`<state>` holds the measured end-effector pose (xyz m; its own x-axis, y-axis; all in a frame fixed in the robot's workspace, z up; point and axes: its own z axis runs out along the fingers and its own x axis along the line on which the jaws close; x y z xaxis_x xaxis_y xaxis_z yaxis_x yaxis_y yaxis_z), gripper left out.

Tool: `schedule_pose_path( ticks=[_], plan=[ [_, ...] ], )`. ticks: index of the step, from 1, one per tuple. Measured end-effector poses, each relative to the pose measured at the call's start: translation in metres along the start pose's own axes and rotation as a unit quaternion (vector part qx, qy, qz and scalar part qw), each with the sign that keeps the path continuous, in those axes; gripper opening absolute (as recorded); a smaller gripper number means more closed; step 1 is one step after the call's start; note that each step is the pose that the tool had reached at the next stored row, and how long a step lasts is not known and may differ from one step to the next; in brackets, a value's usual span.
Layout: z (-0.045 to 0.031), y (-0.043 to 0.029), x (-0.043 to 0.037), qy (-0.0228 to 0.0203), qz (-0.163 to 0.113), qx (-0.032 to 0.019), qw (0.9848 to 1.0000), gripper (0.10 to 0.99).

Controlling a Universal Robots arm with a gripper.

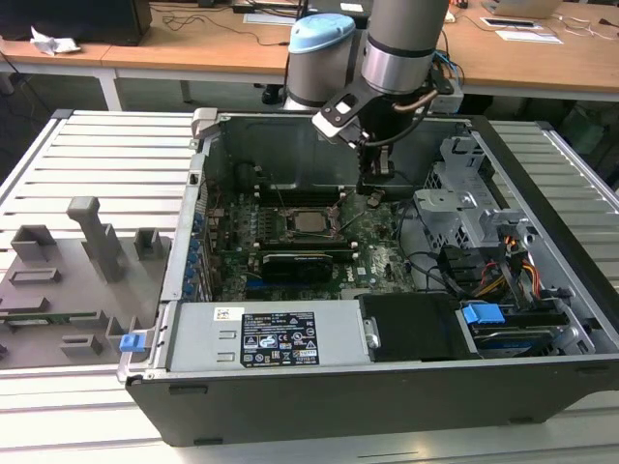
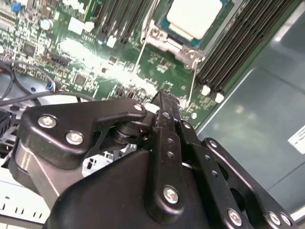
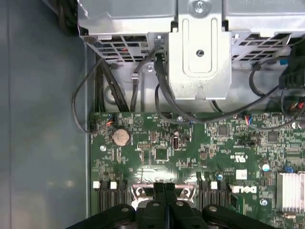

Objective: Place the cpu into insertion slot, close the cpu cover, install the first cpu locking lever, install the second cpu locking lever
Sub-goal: 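Close the cpu cover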

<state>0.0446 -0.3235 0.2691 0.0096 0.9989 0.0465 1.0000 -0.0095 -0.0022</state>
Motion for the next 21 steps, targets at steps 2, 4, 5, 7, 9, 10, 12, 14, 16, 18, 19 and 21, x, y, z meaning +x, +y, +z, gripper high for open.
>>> schedule_pose_path(
  ticks=[2,4,5,7,9,10,12,14,16,18,19,21],
  plan=[
    [0.0015,0.0059,0.0,0.0,-0.005,0.0002,1.0,0.106],
    [0.0025,0.0086,0.0001,0.0,-0.018,0.0008,0.9998,0.106],
    [0.0039,0.0115,0.0001,0.0001,-0.023,0.001,0.9997,0.106],
    [0.0055,0.0156,0.0002,0.0,-0.025,0.0012,0.9997,0.106],
    [0.0087,0.0188,0.0001,-0.0001,-0.028,0.0013,0.9996,0.106],
    [0.0106,0.019,0.0001,-0.0001,-0.029,0.0013,0.9996,0.106],
    [0.0152,0.0188,-0.0003,0.0,-0.029,0.0013,0.9996,0.106],
    [0.0156,0.0156,-0.0009,0.0003,-0.029,0.0013,0.9996,0.106],
    [0.0157,0.0081,-0.001,0.0015,-0.029,0.0013,0.9996,0.106],
    [0.0157,0.0045,-0.0011,0.0018,-0.029,0.0013,0.9996,0.106],
    [0.0158,0.0038,-0.0011,0.0019,-0.029,0.0013,0.9996,0.106],
    [0.0158,0.0018,-0.0011,0.0019,-0.029,0.0013,0.9996,0.106]
  ],
)
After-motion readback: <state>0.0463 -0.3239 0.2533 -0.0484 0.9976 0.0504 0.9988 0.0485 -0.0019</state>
